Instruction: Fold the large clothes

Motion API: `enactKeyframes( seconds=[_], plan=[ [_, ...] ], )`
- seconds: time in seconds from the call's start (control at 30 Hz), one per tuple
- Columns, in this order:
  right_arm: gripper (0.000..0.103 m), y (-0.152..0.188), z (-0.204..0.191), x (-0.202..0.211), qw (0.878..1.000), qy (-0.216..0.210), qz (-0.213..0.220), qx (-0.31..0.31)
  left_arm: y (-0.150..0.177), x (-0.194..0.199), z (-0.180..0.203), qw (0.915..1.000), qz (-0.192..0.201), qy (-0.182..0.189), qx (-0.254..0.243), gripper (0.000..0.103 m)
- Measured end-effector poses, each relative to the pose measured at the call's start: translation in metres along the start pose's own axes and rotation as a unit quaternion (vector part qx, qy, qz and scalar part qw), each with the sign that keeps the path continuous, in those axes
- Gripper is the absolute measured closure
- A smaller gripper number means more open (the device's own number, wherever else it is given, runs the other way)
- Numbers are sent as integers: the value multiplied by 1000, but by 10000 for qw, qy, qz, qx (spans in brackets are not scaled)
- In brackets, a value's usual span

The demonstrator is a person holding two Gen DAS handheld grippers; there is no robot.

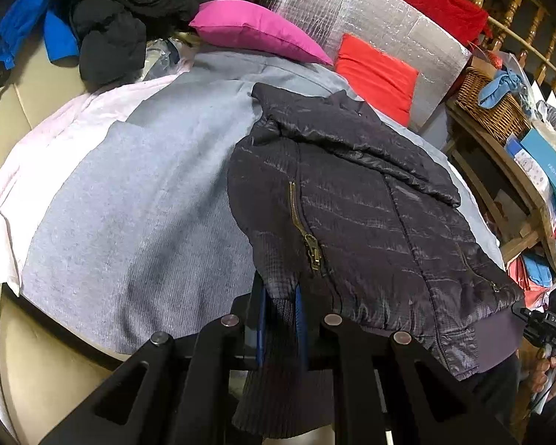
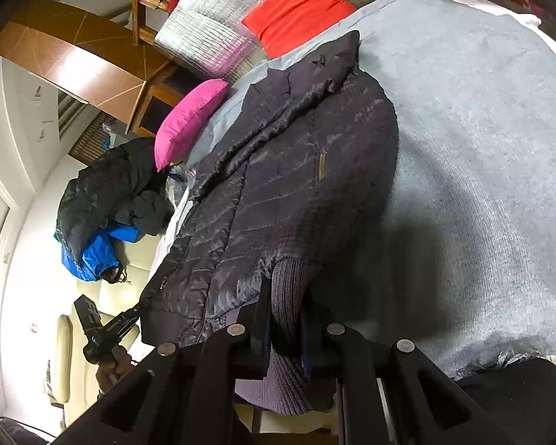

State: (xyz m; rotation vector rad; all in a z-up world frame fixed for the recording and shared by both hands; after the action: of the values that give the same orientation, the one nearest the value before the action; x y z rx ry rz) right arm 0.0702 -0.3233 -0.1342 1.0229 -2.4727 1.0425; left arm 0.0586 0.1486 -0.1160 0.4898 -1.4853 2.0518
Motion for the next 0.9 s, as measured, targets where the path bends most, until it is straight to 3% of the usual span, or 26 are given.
enactKeyframes(
  seconds=[0.33, 0.9],
  plan=[
    [90, 9, 3, 0, 9998, 70, 96, -161, 0, -8, -1, 9999, -106, 10, -135, 89],
    [90, 1, 3, -3, 9994, -209, 162, -244, -11, -13, 3, 9998, -63, -3, -205, 89]
  ],
)
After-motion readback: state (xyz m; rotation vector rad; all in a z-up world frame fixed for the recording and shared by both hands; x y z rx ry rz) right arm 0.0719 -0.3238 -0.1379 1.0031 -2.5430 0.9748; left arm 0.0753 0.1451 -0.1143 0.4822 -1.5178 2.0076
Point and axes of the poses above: each gripper's, at about its wrist camera, not at the fingertips, and x roughly against the way its jaws point, z to its right, y to its underside, the point moved 3 cm from there along -x, roughly the way its jaws point, and after that the axes turned 12 degrees about z, right-handed, at the moved point
